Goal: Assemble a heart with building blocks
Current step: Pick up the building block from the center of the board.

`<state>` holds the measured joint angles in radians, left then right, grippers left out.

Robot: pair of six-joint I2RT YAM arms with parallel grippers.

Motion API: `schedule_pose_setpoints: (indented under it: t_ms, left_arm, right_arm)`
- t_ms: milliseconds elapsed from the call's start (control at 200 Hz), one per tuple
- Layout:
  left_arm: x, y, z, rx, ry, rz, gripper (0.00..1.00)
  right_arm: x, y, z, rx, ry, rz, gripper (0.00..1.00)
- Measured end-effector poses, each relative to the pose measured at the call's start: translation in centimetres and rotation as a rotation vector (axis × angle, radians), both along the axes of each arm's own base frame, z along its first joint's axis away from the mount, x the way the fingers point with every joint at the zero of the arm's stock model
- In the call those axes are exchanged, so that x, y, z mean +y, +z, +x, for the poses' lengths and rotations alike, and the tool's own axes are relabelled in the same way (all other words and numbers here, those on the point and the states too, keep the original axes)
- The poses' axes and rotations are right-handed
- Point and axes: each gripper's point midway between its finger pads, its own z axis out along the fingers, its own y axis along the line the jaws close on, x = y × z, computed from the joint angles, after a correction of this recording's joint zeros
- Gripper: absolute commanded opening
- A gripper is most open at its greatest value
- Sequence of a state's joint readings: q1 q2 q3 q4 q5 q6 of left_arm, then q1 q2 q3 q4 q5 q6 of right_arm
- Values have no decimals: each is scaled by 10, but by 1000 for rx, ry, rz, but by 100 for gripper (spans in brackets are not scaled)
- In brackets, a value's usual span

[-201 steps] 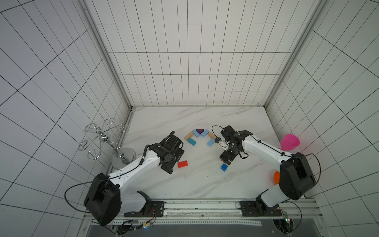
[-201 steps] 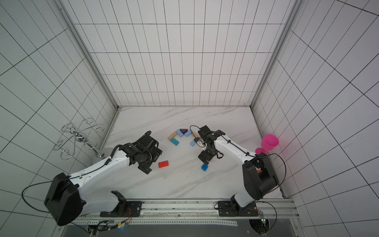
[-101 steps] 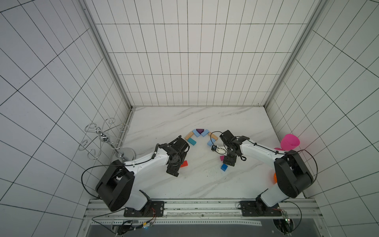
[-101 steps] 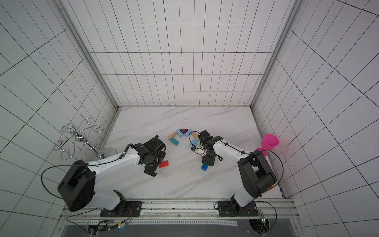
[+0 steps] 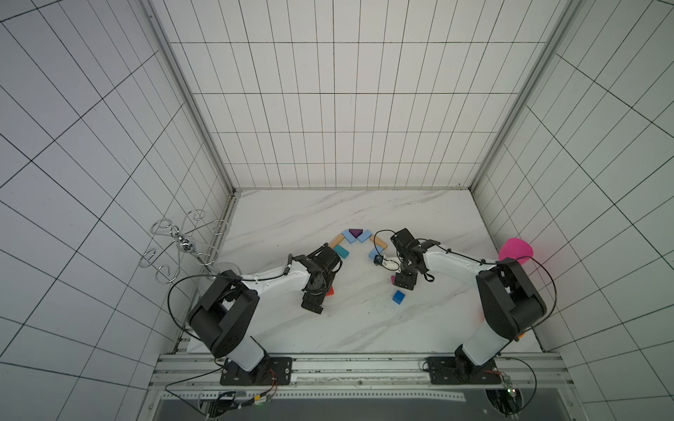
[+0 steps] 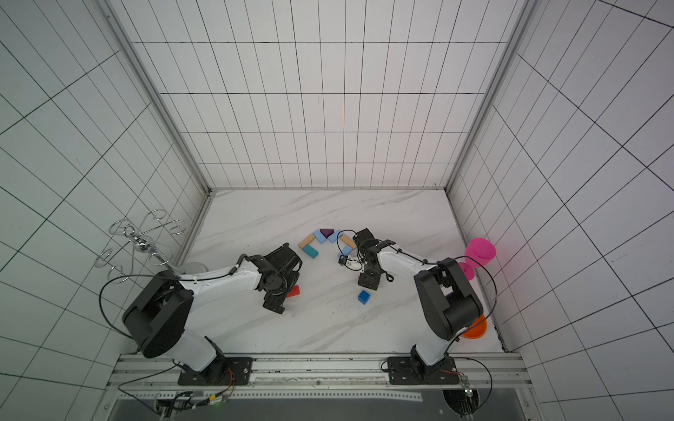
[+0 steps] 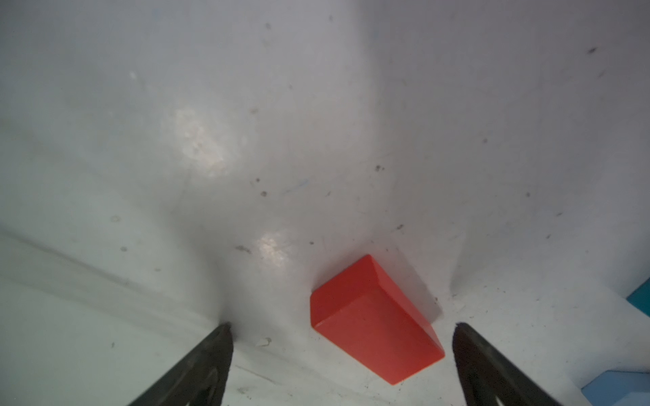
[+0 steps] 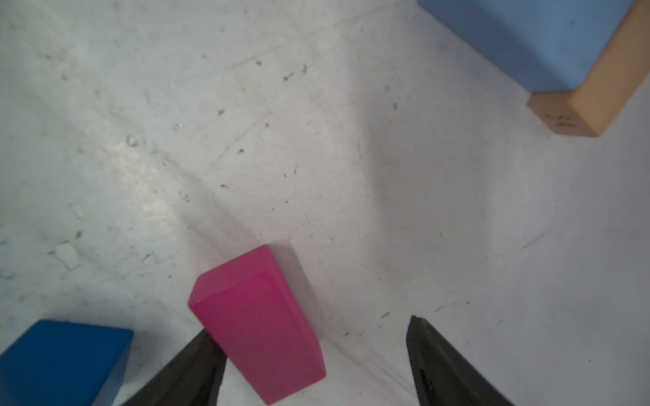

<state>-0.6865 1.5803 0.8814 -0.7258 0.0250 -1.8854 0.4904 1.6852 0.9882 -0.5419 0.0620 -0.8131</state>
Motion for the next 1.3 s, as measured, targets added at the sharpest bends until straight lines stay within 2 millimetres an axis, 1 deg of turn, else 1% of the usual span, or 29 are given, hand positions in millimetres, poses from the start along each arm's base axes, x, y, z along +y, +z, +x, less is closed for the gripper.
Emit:
schedule_pose_setpoints:
  t_ms: [95, 140, 230, 350, 400, 445, 485, 530, 580, 690, 735, 760, 834, 964, 1039, 1099, 1169, 1244, 1299]
  left_arm:
    - [-4, 0, 4, 1, 6, -5, 92]
    - [-6, 0, 5, 3, 7, -8, 90]
    - [-11, -1, 10, 4, 9, -15, 86]
    - [-17, -1, 15, 5, 15, -24, 80]
    - [-17, -1, 16, 4, 16, -25, 75]
    - [-17, -2, 16, 5, 19, -24, 70]
    - [-17, -2, 17, 6, 23, -24, 64]
    - [-17, -3, 17, 9, 19, -26, 58]
    - [-18, -3, 18, 9, 25, -26, 51]
    - [-16, -4, 21, 8, 26, -27, 37]
    - [-15, -5, 22, 5, 16, -23, 31]
    - [-14, -5, 22, 4, 17, -22, 28]
    - [-14, -4, 25, -8, 2, -19, 22]
    - [-9, -2, 28, -24, -38, 28, 19]
    - [-5, 1, 31, -34, -76, 80, 17]
    - [-5, 9, 35, -46, -122, 112, 17]
    - [-12, 24, 42, -72, -178, 138, 15]
    - [-27, 43, 51, -116, -242, 149, 12]
    - [-39, 53, 55, -139, -288, 158, 11]
  right_arm:
    - [3, -2, 1, 35, -1, 9, 77]
    - [4, -3, 0, 52, 0, 12, 74]
    - [6, -4, -2, 88, -6, 26, 73]
    - [5, -6, -3, 116, -17, 38, 70]
    - [6, -6, -3, 122, -20, 43, 68]
    - [5, -7, -4, 130, -23, 48, 61]
    - [5, -7, -6, 141, -24, 54, 50]
    - [6, -8, -9, 160, -24, 60, 35]
    - [6, -9, -12, 179, -27, 61, 24]
    - [7, -7, -11, 186, -38, 63, 13]
    - [7, -7, -11, 193, -42, 60, 6]
    - [7, -6, -11, 198, -45, 59, 0]
    - [8, -3, -11, 216, -61, 59, 0]
    - [18, 15, -3, 204, -133, 116, 0]
    - [25, 32, 4, 172, -199, 168, 0]
    - [28, 49, 8, 136, -267, 208, 0]
    - [26, 72, 17, 73, -383, 252, 0]
    - [23, 100, 30, -2, -524, 294, 0]
    - [21, 119, 40, -43, -617, 327, 0]
